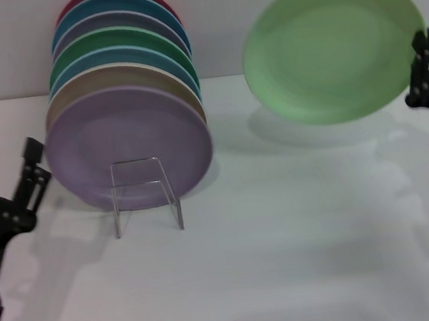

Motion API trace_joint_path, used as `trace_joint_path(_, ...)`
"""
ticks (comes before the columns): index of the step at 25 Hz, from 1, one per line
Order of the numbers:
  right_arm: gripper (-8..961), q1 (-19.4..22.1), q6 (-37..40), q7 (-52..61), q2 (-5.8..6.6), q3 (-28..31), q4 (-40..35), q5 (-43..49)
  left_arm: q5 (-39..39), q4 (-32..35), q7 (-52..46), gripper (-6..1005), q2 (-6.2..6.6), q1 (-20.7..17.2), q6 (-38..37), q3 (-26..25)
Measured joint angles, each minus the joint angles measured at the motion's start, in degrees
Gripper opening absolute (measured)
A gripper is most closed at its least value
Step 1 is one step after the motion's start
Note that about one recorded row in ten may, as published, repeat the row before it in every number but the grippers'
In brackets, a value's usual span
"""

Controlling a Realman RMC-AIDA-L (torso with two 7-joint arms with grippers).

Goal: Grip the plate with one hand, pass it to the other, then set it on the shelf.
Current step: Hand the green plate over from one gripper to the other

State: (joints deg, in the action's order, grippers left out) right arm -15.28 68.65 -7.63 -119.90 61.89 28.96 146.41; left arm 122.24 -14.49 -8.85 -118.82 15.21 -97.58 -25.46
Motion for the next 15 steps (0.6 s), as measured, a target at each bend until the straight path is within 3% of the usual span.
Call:
trace_joint_path(3, 34, 3.4, 5.9, -0.5, 0.0, -6.5, 0.7, -4.3, 0.0, -0.5, 0.2, 802, -0.04, 0.0, -0.1, 3.4)
trace_joint_path(8, 36, 7.7, 9.5, -1.0, 0.02, -11.5, 2.0, -4.9, 0.0, -1.4, 0.6, 802, -0.15, 0.5, 1.2, 7.3)
trace_joint_path(15, 38, 10.2, 12.6, -3.7, 0.03, -17.2, 2.1, -6.1, 0.0, -3.0, 0.8, 801, -0.28, 0.7, 3.6, 8.4)
